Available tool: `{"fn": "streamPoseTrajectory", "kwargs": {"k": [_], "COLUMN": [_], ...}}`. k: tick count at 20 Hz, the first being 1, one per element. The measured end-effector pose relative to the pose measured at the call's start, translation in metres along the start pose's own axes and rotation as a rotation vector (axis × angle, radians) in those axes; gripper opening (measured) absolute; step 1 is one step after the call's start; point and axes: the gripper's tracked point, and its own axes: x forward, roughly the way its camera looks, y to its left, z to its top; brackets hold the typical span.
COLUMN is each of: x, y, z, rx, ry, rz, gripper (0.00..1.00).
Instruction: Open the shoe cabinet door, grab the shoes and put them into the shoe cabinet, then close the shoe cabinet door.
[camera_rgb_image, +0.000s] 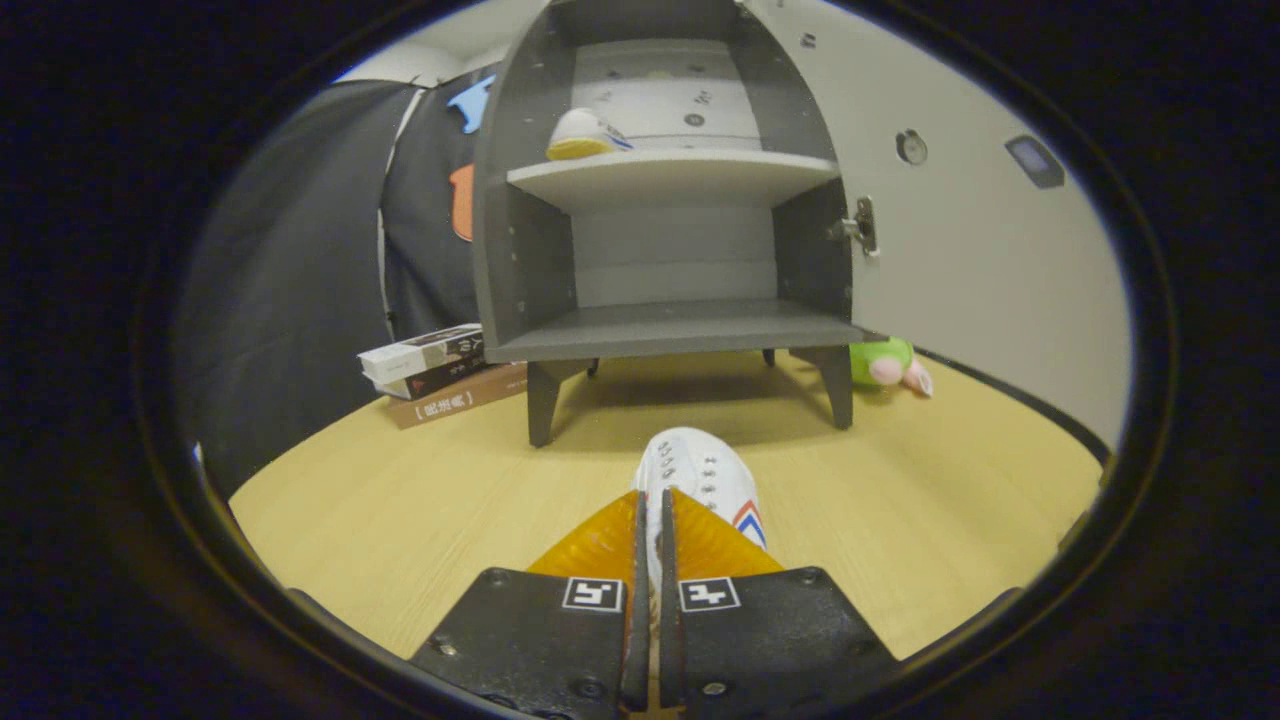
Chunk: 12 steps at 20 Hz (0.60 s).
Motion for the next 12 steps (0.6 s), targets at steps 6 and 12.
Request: {"fn": "streamPoseTrajectory", "kwargs": {"k": [6, 12], "x": [-0.002, 0.001], "y": [0.001, 0.003], "z": [-0.01, -0.018], "rx": [0.079, 0.135], "ry": [0.114, 0.142], "rz": [-0.024, -0.041], "gripper": [0.07, 0.23]}}
